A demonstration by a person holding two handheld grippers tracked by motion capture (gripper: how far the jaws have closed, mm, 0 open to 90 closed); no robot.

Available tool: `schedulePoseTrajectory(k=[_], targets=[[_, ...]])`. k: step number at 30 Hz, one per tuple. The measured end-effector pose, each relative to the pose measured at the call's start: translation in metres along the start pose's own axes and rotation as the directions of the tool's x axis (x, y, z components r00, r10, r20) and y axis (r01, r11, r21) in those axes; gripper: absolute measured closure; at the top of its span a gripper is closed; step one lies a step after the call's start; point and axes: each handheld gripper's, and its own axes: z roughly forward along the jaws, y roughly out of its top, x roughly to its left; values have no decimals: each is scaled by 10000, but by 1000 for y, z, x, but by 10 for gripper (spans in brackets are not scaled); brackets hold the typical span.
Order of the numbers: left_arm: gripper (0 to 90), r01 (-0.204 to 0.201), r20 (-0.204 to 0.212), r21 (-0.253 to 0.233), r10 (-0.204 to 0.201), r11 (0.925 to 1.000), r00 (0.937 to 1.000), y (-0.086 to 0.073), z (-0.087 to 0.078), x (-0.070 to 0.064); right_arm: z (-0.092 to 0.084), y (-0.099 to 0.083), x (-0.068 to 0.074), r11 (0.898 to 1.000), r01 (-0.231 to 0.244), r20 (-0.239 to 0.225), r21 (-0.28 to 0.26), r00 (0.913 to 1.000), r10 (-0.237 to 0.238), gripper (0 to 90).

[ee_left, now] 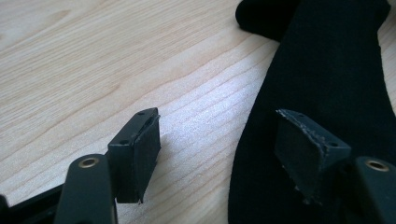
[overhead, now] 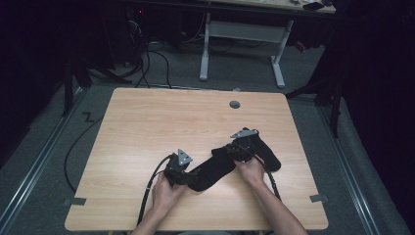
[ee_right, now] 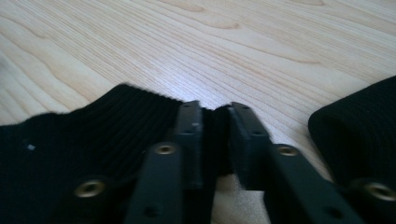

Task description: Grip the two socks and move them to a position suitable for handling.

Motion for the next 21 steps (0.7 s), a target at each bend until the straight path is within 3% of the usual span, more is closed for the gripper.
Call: schedulePoseTrajectory(k=[5, 11, 14, 17, 20, 21], targets=[[315, 33, -30, 3, -33, 10000, 10000, 0, 0, 0, -7, 20, 1, 9995, 163, -293, -268, 9994, -171, 559], [308, 51, -41, 15, -51, 10000, 10000, 0, 0, 0, 15, 22, 7, 9943, 366, -488, 1002, 9983, -319, 542], [308, 53, -45, 17, -53, 10000, 10000, 0, 0, 0, 18, 21, 6, 9925, 185, -818, 1207, 9966, -86, 646], [308, 56, -42, 19, -56, 10000, 10000, 0, 0, 0, 19, 25, 10, 9871, 725, -751, 1429, 9952, -622, 789], [308, 50, -48, 27, -50, 10000, 10000, 0, 0, 0, 21, 32, 16, 9793, 1281, -385, 1569, 9916, -1235, 833], [308, 54, -55, 17, -54, 10000, 10000, 0, 0, 0, 22, 35, 16, 9803, 1274, -273, 1507, 9918, -1247, 836]])
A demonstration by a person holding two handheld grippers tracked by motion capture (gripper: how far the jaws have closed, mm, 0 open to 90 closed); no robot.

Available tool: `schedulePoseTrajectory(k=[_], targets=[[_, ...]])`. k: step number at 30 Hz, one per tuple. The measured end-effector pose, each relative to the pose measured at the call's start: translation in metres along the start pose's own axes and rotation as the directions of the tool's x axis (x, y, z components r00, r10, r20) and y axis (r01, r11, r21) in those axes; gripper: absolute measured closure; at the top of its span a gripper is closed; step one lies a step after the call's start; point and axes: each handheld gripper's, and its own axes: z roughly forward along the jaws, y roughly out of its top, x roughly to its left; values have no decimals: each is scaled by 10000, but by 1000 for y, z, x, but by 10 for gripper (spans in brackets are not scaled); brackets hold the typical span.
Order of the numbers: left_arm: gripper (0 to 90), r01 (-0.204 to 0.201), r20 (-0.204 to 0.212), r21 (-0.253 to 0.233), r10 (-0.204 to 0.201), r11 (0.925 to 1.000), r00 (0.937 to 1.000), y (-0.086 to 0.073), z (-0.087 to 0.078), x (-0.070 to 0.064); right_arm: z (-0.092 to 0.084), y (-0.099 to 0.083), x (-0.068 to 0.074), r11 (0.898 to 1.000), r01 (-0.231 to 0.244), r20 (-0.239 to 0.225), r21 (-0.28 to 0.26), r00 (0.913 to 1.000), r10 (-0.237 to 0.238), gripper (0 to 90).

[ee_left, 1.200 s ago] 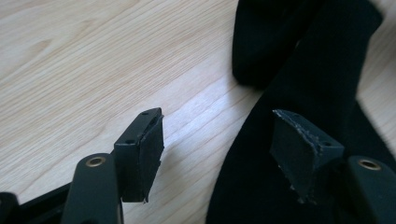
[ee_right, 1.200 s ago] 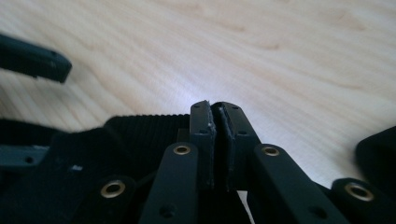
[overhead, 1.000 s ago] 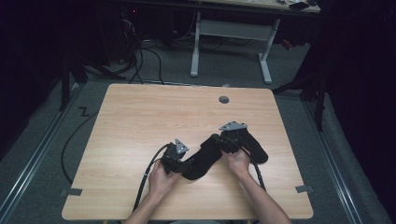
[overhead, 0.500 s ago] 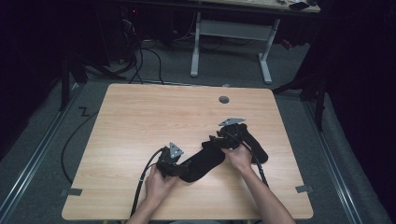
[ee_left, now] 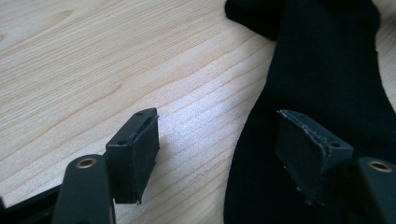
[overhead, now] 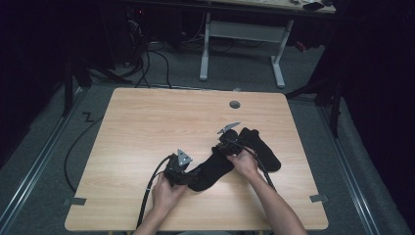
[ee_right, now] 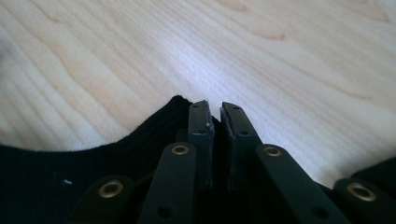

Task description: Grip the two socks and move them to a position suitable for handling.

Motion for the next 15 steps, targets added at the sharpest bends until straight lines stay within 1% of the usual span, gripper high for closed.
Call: schedulePoseTrajectory(k=[1, 3, 4, 5, 6, 7, 8, 9, 10, 11, 13, 15], targets=[[307, -2, 1, 1, 2, 10000, 10000, 0, 0, 0, -1, 2, -1, 9999, -3, 81, -138, 10000, 4, 837], [307, 7, 3, 3, -7, 10000, 10000, 0, 0, 0, -7, 7, -2, 9975, -216, 262, -675, 9994, 234, 837], [307, 12, -2, -5, -12, 10000, 10000, 0, 0, 0, -12, 11, -3, 9939, -258, 414, -1077, 9987, 304, 837], [306, 30, -1, -4, -30, 10000, 10000, 0, 0, 0, -16, 13, -2, 9911, -264, 510, -1304, 9981, 333, 837], [306, 39, 4, 7, -39, 10000, 10000, 0, 0, 0, -22, 16, -1, 9855, -197, 673, -1683, 9972, 315, 836], [306, 80, 13, 1, -80, 10000, 10000, 0, 0, 0, -25, 18, 0, 9825, -112, 744, -1857, 9969, 254, 835], [313, 116, 40, 27, -116, 9999, 9999, 1, -1, 0, -29, 19, 3, 9765, 44, 907, -2157, 9958, 156, 832], [317, 303, 101, 80, -304, 9995, 9995, 1, -1, 0, -31, 18, 6, 9730, 158, 989, -2305, 9951, 72, 830], [325, 460, 189, 60, -461, 9989, 9988, 2, -1, 0, -32, 17, 11, 9687, 405, 1060, -2447, 9943, -147, 825], [335, 643, 331, 55, -645, 9979, 9974, 3, -1, 1, -32, 15, 14, 9672, 579, 1041, -2471, 9940, -329, 818], [350, 927, 556, 5, -926, 9957, 9941, 6, 0, 2, -28, 10, 20, 9689, 703, 809, -2373, 9953, -524, 799], [362, 999, 689, -11, -996, 9950, 9926, 13, 2, 1, -21, 2, 25, 9749, 717, 482, -2107, 9969, -629, 744]])
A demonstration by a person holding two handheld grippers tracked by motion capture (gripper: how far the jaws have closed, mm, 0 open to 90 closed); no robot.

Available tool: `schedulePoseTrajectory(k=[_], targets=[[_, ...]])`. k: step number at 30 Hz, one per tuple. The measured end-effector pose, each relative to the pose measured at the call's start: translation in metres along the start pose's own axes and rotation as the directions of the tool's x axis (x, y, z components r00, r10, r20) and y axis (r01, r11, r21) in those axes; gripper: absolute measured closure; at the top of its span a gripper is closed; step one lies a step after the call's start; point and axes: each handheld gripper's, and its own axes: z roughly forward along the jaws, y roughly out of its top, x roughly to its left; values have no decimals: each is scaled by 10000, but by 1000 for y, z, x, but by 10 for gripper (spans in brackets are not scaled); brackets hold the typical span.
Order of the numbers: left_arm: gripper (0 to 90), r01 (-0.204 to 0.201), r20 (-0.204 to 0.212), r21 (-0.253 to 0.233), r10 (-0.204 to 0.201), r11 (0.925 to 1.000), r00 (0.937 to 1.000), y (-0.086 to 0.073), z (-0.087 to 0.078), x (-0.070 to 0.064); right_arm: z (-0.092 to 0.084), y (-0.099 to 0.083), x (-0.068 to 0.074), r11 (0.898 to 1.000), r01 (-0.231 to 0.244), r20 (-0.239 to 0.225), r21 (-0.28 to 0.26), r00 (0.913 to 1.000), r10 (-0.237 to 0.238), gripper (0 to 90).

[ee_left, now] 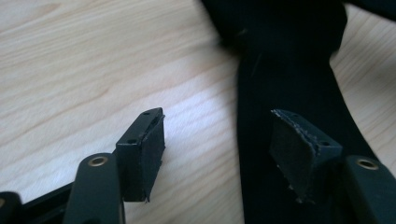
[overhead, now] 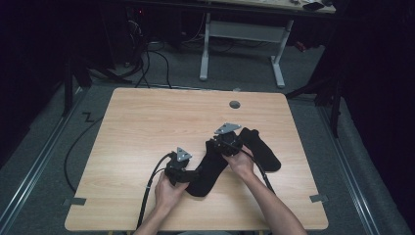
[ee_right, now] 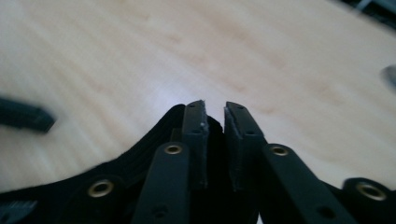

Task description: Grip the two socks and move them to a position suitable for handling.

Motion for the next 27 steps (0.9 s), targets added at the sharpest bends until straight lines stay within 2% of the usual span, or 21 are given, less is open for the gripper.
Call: schedulePoseTrajectory(k=[1, 4, 6, 8, 12, 15, 17, 21, 24, 27], targets=[[367, 24, 55, -21, -24, 10000, 10000, 3, 1, 0, 4, -5, 2, 9999, -68, -193, 150, 9998, 71, 693], [378, 195, 229, -75, -193, 9998, 9996, 17, 3, 1, 4, -13, -1, 9990, -373, -263, 235, 9989, 380, 640], [387, 130, 176, -34, -129, 9999, 9998, 25, 4, 2, -7, -17, -7, 9944, -1058, -376, -57, 9937, 1055, 644], [391, 134, 218, 29, -134, 9999, 9997, 37, 7, 4, -20, -22, -10, 9888, -1459, -506, -305, 9883, 1442, 664], [401, -31, 190, 241, 26, 9997, 9998, 57, 17, 7, -36, -38, -7, 9848, -1720, -641, -249, 9833, 1701, 696], [404, -314, 210, 524, 304, 9981, 9993, 69, 28, 7, -42, -55, -2, 9774, -2106, -860, -202, 9743, 2082, 697], [406, -393, 256, 763, 374, 9963, 9990, 75, 38, 8, -43, -64, 3, 9758, -2182, -978, -113, 9715, 2160, 699], [438, -563, 475, 1214, 508, 9910, 9976, 79, 54, 8, -35, -70, 10, 9819, -1887, -835, 187, 9783, 1896, 740], [504, -854, 634, 1433, 770, 9860, 9950, 76, 60, 8, -27, -71, 10, 9857, -1626, -643, 431, 9842, 1652, 784], [566, -794, 843, 1473, 675, 9859, 9942, 75, 61, 11, -22, -72, 8, 9866, -1577, -548, 419, 9856, 1598, 812]])
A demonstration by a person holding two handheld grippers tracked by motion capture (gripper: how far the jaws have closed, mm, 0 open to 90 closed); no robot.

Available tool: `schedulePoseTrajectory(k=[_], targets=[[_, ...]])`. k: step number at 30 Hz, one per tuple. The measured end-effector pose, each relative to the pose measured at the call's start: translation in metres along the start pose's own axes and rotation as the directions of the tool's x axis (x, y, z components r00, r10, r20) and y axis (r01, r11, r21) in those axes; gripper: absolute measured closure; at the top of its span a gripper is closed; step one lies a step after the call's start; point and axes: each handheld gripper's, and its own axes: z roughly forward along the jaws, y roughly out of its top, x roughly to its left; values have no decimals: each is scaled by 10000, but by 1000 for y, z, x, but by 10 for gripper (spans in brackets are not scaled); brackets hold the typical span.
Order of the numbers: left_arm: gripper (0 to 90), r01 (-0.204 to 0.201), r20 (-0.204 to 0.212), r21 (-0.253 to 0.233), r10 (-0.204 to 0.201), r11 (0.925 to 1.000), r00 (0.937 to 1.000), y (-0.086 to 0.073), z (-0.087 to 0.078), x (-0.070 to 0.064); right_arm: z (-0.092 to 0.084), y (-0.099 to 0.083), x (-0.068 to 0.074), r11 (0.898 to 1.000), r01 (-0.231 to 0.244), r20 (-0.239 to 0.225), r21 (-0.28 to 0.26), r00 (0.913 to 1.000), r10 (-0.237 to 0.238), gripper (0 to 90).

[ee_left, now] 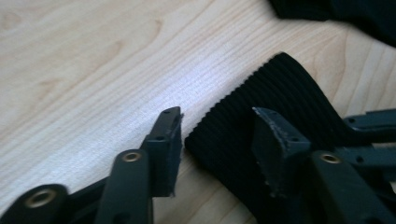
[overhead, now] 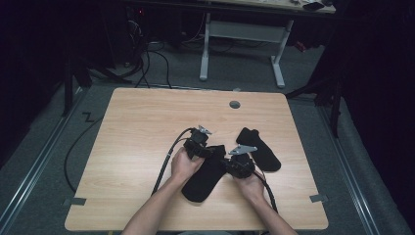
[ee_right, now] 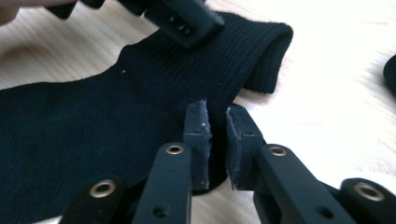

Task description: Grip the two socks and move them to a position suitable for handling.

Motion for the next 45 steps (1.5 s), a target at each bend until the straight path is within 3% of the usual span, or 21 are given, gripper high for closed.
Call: schedulePoseTrajectory(k=[5, 8, 10, 14, 15, 19, 23, 29, 33, 37, 41, 45], targets=[[738, 80, 191, 25, -81, 10000, 9998, -1, -3, 6, 6, 8, -2, 9996, 264, 282, 138, 9992, -268, 814], [833, 56, 70, -112, -56, 9999, 10000, 0, -8, 9, 11, 14, -4, 9996, 253, 349, 160, 9991, -258, 814], [844, -37, -84, -498, 33, 9988, 10000, 1, -15, 8, 14, 17, -4, 9994, 299, 403, 194, 9987, -307, 813], [847, -647, -399, -1205, 603, 9906, 9974, 1, -31, 0, 20, 21, -5, 9998, 149, 355, 90, 9993, -153, 809], [848, -1080, -650, -1156, 1010, 9874, 9928, 0, -33, -4, 21, 22, -5, 9998, 164, 357, 97, 9992, -168, 805], [848, -1736, -925, -1246, 1627, 9769, 9823, -11, -35, -16, 25, 28, -6, 9998, 125, 351, 150, 9993, -130, 795], [845, -1973, -853, -1288, 1874, 9718, 9786, -25, -35, -23, 28, 30, -10, 9999, -91, 314, 91, 9995, 88, 785], [840, -2115, -796, -1226, 2029, 9696, 9760, -32, -31, -27, 31, 35, -12, 9996, -160, 368, 233, 9992, 152, 731], [840, -2415, -1006, -959, 2319, 9657, 9675, -36, -27, -30, 28, 36, -16, 9990, -354, 463, 267, 9983, 342, 696], [841, -2295, -1057, -555, 2228, 9717, 9691, -41, -18, -26, 12, 35, -19, 9982, -603, 326, -63, 9976, 604, 691], [843, -2195, -999, -589, 2130, 9738, 9719, -41, -16, -24, -2, 37, -11, 9987, -358, 120, -367, 9993, 362, 692], [828, -1901, -832, -636, 1846, 9797, 9793, -41, -16, -20, 2, 43, -1, 9996, -77, 120, -270, 9999, 80, 687]])
